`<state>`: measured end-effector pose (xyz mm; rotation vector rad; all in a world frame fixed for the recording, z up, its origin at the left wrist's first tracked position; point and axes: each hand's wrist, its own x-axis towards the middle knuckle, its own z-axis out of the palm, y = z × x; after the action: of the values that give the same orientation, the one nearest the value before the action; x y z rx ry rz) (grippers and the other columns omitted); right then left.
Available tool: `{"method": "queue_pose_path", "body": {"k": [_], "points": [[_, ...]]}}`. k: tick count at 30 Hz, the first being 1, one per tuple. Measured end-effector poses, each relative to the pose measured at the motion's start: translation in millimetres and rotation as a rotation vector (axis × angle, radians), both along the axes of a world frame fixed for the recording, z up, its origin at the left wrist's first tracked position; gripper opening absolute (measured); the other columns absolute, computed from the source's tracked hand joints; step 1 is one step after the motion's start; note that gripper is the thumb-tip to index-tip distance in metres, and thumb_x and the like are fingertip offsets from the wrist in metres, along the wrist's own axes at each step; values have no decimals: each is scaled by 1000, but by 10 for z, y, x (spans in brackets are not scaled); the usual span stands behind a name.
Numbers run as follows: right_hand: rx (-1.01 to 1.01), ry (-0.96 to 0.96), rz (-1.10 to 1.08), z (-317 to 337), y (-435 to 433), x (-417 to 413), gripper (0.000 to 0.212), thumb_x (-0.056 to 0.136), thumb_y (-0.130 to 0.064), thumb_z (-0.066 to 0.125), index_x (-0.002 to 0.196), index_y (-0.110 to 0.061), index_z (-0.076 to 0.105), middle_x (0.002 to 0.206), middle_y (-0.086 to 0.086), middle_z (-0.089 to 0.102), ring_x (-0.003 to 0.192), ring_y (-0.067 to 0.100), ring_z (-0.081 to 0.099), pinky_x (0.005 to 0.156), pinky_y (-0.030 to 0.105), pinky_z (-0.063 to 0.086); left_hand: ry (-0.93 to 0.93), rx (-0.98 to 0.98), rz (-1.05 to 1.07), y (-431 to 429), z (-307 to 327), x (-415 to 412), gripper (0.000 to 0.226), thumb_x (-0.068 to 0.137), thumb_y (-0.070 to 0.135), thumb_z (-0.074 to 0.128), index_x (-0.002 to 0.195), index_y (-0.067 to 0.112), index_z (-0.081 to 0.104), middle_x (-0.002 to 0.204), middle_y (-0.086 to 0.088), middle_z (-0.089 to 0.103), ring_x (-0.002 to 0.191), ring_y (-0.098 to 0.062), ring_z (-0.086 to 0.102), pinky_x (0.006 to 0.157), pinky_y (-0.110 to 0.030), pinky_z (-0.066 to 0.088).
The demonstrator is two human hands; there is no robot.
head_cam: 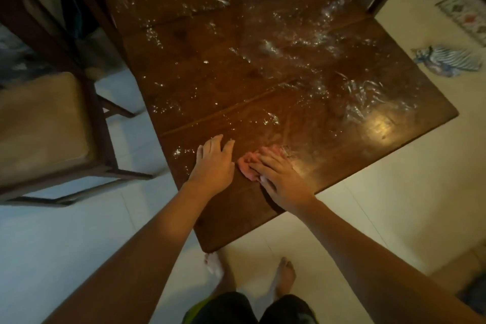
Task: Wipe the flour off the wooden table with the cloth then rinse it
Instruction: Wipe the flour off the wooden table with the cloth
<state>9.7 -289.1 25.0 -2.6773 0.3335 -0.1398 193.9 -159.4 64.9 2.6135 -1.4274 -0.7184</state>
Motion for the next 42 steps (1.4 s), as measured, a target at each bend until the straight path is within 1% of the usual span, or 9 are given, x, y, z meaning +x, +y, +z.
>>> {"method": "queue_pose_path", "body": {"k": [6,12,18,20,25,27,31,37,42], "points": [[33,-9,-467,28,-187,324,47,98,-17,53,144,-27,55,156,-3,45,152,22,25,125,55,13,13,-25,-74,6,15,108,66,101,37,49,156,19,17,158,-15,13,148,-33,13,121,-51,22],[35,37,-28,44,-279,248,46,97,-26,45,142,-29,57,154,-5,48,151,13,28,128,42,9,138,-62,19,1,26,150,76,98,37,57,157,18,14,159,-9,7,149,-30,10,119,-48,25],[32,25,-477,1,-728,454,51,99,-18,49,149,-30,48,161,-2,38,155,21,18,127,54,3,156,-32,66,-75,11,144,81,96,33,61,158,22,10,159,-6,3,149,-31,7,118,-51,26],[55,2,-318,34,-600,610,52,96,-14,51,147,-29,50,159,-5,40,154,20,18,127,44,-5,191,-24,108,-71,15,134,81,95,31,62,158,25,10,160,-3,1,149,-29,5,117,-52,26],[121,29,247,45,-772,317,50,96,-15,57,145,-27,55,154,-4,48,152,14,27,128,43,10,213,-40,177,-69,-4,89,81,94,28,63,157,30,12,160,2,2,149,-28,6,117,-51,26],[105,2,226,19,-1056,224,50,94,-12,60,143,-25,57,153,-4,49,151,12,29,128,44,12,233,-51,207,-82,4,75,82,94,25,64,157,31,12,160,5,1,149,-26,7,117,-52,27],[107,9,-189,63,-1107,598,48,94,-9,56,141,-20,58,156,5,45,152,21,25,128,39,-2,219,-51,253,-100,-29,9,85,92,16,64,157,32,12,160,6,0,149,-26,6,118,-53,27],[92,-3,384,-22,-1106,755,50,94,-14,50,143,-20,56,154,2,47,151,24,30,127,45,9,197,-12,316,-110,-87,-42,85,93,19,63,157,36,8,162,13,-1,151,-28,4,119,-54,23],[73,6,34,49,-1360,1006,49,95,-10,55,142,-21,57,155,6,45,151,28,27,126,58,9,116,0,286,-140,-62,-90,85,95,22,60,158,30,3,163,8,-4,150,-23,3,121,-46,12]]}}
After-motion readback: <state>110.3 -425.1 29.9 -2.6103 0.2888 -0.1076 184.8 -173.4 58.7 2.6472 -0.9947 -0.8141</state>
